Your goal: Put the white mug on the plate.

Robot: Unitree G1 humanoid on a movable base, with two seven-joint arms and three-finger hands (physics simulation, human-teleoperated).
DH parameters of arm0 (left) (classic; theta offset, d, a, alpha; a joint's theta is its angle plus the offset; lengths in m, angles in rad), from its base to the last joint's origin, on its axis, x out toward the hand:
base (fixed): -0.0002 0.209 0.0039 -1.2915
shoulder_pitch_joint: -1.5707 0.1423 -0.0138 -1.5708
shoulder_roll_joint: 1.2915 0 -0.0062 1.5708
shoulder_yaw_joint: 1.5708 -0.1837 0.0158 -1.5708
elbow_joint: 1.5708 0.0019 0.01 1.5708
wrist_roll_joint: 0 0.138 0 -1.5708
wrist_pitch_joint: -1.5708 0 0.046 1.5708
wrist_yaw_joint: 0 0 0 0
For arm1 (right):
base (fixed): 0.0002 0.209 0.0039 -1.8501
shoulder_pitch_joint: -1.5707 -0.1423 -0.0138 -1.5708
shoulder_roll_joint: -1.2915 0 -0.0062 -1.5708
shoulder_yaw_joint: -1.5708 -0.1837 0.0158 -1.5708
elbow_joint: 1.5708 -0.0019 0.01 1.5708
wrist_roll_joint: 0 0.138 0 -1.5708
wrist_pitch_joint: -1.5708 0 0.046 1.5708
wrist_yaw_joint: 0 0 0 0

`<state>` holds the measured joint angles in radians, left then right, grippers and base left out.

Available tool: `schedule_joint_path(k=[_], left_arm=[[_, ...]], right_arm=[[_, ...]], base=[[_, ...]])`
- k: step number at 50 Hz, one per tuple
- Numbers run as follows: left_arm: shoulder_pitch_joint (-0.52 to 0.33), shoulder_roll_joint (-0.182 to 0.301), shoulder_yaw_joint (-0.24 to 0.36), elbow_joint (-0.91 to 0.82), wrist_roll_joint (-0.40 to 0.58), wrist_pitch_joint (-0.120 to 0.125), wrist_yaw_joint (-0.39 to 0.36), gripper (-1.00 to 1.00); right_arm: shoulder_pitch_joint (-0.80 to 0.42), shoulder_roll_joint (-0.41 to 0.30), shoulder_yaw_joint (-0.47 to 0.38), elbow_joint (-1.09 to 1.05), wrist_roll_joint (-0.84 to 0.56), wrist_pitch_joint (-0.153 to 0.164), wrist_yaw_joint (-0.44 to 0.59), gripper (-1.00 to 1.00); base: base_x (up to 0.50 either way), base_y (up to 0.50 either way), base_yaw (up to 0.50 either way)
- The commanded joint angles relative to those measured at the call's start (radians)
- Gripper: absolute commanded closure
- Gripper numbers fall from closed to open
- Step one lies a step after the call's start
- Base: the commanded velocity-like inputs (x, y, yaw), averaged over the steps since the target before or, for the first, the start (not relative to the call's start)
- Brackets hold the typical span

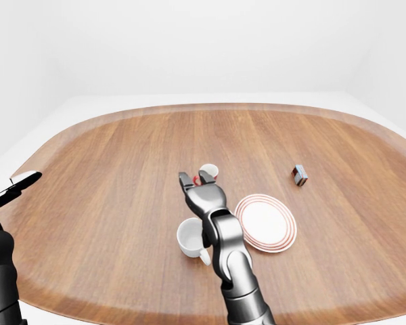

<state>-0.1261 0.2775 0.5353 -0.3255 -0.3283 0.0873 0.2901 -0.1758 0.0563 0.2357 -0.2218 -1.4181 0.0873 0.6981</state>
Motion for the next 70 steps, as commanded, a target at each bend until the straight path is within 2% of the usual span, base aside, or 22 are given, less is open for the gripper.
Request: schedule_joint_path(k=[1,70], left_arm=[[-0.001,0.002,0.002,0.001,-0.003,0.0,0.001,-1.0],[0.001,-0.004,-0.007,0.01,0.004,0.0,-0.001,-1.0]], right_arm=[[0.016,0.008,0.01,0.038,0.006,0.0,0.0,-1.0],[-0.127,-0.005,-0.016,0.478,0.177,0.0,0.0,-1.0]], base=[[0.0,0.0,0.0],[0.0,0.0,0.0]])
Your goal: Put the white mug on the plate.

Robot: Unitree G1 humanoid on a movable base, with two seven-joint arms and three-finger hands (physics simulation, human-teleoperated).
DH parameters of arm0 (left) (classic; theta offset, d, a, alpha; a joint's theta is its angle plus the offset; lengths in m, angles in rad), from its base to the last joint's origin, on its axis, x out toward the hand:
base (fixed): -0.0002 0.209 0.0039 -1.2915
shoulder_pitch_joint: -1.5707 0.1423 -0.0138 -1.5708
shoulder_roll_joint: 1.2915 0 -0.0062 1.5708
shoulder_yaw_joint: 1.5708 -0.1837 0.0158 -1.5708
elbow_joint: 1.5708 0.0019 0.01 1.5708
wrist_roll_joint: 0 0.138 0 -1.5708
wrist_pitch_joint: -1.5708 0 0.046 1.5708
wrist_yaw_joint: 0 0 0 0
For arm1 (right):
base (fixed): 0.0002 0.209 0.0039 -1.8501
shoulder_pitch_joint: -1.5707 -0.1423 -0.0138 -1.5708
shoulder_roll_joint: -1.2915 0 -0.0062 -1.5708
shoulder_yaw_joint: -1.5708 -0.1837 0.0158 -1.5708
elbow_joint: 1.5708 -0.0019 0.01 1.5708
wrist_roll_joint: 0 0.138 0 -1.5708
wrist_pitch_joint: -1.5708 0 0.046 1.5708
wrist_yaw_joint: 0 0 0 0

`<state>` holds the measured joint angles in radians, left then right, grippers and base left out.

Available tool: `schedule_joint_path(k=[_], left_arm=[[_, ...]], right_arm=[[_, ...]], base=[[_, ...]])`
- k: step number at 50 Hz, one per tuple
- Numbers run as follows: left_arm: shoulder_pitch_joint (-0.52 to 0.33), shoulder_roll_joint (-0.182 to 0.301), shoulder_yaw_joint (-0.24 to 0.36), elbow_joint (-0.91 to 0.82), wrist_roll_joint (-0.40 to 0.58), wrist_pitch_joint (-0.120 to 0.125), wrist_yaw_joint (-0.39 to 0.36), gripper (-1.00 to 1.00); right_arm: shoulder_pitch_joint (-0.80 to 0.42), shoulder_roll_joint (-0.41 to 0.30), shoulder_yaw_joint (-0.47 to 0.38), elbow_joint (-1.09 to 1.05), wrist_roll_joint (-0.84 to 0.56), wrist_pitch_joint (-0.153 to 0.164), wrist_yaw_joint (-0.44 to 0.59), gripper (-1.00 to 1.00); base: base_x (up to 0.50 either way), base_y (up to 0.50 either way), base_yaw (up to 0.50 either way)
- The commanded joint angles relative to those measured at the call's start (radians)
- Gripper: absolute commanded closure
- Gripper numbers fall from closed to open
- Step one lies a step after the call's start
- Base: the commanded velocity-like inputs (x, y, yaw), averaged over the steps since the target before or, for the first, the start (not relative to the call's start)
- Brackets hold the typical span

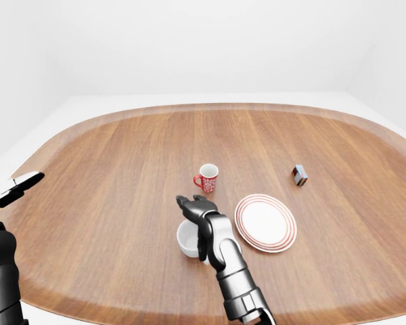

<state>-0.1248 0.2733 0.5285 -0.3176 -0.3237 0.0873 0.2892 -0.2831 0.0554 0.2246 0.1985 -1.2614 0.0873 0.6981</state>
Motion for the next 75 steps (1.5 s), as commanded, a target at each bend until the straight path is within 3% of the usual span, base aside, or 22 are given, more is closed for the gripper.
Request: schedule_joint_path(k=[1,56,57,58,60,75], left_arm=[[0.001,0.001,0.001,-0.007,-0.002,0.0,0.002,-1.0],[0.004,-0.004,0.002,-0.024,-0.001,0.0,0.002,-1.0],[0.002,-0.004,0.001,-0.018,0.0,0.0,0.002,-1.0],[0.002,-0.004,0.001,-0.015,0.0,0.0,0.001,-1.0],[0.002,-0.004,0.0,-0.015,0.0,0.0,0.0,-1.0],[0.002,-0.004,-0.001,-0.01,0.0,0.0,0.0,-1.0]], right_arm=[[-0.019,-0.005,-0.005,0.06,0.022,0.0,0.0,-1.0],[-0.042,0.013,0.014,0.256,0.045,0.0,0.0,-1.0],[-0.043,0.013,0.015,0.259,0.043,0.0,0.0,-0.87],[-0.043,0.014,0.014,0.258,0.044,0.0,0.0,0.05],[-0.04,0.013,0.017,0.251,0.041,0.0,0.0,1.0],[-0.044,0.016,0.016,0.267,0.046,0.0,0.0,1.0]], base=[[0.0,0.0,0.0],[0.0,0.0,0.0],[0.0,0.0,0.0],[0.0,0.0,0.0],[0.0,0.0,0.0],[0.0,0.0,0.0]])
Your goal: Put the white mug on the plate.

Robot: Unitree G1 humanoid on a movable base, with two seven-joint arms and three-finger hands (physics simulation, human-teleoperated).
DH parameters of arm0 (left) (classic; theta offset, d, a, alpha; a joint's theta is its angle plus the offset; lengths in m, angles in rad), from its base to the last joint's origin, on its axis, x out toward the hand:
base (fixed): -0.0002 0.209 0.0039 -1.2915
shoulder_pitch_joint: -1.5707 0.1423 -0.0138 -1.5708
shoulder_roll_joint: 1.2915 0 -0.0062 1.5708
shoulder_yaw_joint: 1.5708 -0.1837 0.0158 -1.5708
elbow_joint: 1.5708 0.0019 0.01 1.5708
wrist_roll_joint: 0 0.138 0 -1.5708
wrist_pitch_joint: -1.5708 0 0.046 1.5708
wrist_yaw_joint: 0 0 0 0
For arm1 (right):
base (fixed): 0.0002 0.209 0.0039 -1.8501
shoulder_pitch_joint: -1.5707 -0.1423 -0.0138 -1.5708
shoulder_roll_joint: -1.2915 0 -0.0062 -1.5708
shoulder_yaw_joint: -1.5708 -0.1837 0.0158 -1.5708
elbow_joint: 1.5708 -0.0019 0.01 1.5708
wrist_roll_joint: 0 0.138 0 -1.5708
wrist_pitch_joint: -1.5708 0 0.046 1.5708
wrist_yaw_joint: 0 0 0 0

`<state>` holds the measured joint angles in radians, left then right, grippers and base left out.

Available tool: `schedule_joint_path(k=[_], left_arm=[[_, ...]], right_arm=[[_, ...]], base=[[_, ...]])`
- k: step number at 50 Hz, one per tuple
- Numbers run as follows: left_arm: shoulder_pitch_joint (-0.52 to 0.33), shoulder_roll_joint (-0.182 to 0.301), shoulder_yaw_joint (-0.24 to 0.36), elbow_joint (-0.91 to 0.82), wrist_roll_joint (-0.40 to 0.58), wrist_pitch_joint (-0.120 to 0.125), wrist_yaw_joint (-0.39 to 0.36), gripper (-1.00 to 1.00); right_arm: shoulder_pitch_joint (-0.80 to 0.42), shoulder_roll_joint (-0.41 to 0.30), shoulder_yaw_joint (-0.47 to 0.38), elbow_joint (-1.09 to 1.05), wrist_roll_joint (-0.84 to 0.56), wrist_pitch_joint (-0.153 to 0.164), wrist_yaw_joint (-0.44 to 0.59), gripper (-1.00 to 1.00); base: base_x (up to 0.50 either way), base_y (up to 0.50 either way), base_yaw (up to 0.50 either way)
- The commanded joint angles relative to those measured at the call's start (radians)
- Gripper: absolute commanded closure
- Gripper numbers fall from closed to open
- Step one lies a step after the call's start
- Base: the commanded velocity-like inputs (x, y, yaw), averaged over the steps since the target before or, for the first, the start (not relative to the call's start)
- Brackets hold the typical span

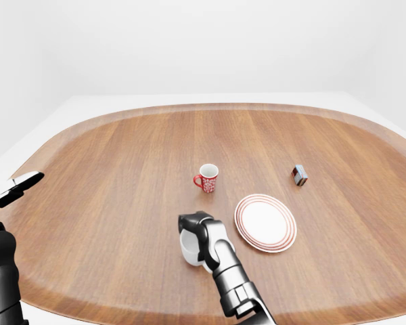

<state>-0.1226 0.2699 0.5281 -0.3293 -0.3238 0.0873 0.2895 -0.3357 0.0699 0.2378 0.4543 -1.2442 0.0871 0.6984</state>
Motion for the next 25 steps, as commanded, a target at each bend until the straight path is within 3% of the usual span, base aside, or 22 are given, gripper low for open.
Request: schedule_joint_path(k=[1,10,15,25], left_arm=[[0.0,0.0,0.0,0.0,-0.001,0.0,0.0,-1.0],[0.002,-0.001,0.0,-0.004,0.0,0.0,0.0,-1.0],[0.003,-0.003,-0.002,-0.007,0.003,0.0,0.0,-1.0],[0.001,-0.004,-0.006,0.002,0.006,0.0,-0.001,-1.0]], right_arm=[[0.007,0.001,0.003,0.012,0.029,0.0,0.0,1.0],[0.005,-0.01,-0.004,-0.041,0.013,0.0,0.0,1.0],[-0.066,-0.025,-0.045,-0.056,-0.011,0.0,0.0,1.0],[-0.16,-0.135,-0.138,-0.183,-0.124,0.0,0.0,1.0]], base=[[0.0,0.0,0.0],[0.0,0.0,0.0],[0.0,0.0,0.0],[0.0,0.0,0.0]])
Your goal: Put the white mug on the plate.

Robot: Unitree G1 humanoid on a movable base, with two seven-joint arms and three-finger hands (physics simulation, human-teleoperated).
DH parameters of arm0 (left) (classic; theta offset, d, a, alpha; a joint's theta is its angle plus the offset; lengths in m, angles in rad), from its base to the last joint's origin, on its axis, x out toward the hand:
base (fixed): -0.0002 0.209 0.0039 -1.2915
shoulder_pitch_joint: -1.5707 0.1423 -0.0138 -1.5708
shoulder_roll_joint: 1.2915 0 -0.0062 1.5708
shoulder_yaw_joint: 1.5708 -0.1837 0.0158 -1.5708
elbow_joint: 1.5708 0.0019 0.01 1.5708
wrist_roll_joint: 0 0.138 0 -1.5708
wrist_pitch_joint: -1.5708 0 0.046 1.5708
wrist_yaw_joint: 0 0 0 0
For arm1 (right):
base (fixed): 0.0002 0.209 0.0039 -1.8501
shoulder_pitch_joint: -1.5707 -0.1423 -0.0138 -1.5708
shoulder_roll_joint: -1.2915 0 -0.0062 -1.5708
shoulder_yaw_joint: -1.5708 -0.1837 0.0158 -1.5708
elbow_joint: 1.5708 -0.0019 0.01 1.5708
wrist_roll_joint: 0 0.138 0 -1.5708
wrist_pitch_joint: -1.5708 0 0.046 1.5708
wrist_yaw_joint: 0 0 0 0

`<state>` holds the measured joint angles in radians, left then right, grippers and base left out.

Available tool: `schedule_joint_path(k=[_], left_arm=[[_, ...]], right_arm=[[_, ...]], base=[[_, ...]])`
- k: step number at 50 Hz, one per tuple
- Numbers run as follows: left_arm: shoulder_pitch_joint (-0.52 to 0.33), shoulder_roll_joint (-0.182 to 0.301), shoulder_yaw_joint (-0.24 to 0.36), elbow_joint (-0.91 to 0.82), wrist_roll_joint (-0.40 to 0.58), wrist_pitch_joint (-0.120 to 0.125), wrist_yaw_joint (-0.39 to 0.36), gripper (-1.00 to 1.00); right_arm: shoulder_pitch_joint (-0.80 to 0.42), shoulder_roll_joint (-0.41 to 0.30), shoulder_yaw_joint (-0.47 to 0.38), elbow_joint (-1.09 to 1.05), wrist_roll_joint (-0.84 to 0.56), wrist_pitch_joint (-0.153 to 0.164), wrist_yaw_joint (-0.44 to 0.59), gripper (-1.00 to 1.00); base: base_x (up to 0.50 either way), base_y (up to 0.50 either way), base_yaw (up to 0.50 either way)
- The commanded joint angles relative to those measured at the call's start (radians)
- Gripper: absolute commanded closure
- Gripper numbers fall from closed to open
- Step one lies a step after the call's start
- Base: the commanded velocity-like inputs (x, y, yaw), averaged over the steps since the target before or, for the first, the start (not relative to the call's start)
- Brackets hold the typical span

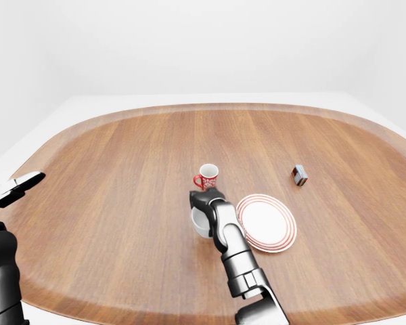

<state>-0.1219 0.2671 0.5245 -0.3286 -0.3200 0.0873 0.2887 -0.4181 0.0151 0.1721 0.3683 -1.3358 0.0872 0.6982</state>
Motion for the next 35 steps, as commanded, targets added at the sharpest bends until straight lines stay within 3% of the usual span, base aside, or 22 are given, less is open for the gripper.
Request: schedule_joint_path(k=[1,14,20,25,32,35], left_arm=[[-0.001,-0.001,-0.003,0.002,0.003,0.0,0.0,-1.0],[0.001,-0.002,-0.003,-0.005,0.004,0.0,0.0,-1.0],[0.001,-0.001,-0.001,-0.004,0.003,0.0,-0.001,-1.0],[-0.001,-0.002,-0.003,-0.005,0.005,0.0,-0.001,-1.0],[-0.003,-0.003,-0.007,0.004,0.009,0.0,-0.002,-1.0],[-0.004,0.0,-0.006,0.001,0.007,0.0,-0.001,-1.0]], right_arm=[[-0.084,-0.093,-0.084,-0.103,-0.036,0.0,0.0,1.0],[-0.204,-0.229,-0.194,0.024,-0.009,0.0,0.0,1.0],[-0.252,-0.293,-0.224,0.16,0.087,0.0,0.0,1.0],[-0.343,-0.36,-0.26,0.409,0.259,0.0,0.0,1.0],[-0.414,-0.455,-0.289,0.694,0.507,0.0,-0.292,1.0],[-0.429,-0.481,-0.275,0.759,0.573,0.0,-0.344,1.0]], base=[[0.0,0.0,0.0],[0.0,0.0,0.0],[0.0,0.0,0.0],[0.0,0.0,0.0],[0.0,0.0,0.0],[0.0,0.0,0.0]])
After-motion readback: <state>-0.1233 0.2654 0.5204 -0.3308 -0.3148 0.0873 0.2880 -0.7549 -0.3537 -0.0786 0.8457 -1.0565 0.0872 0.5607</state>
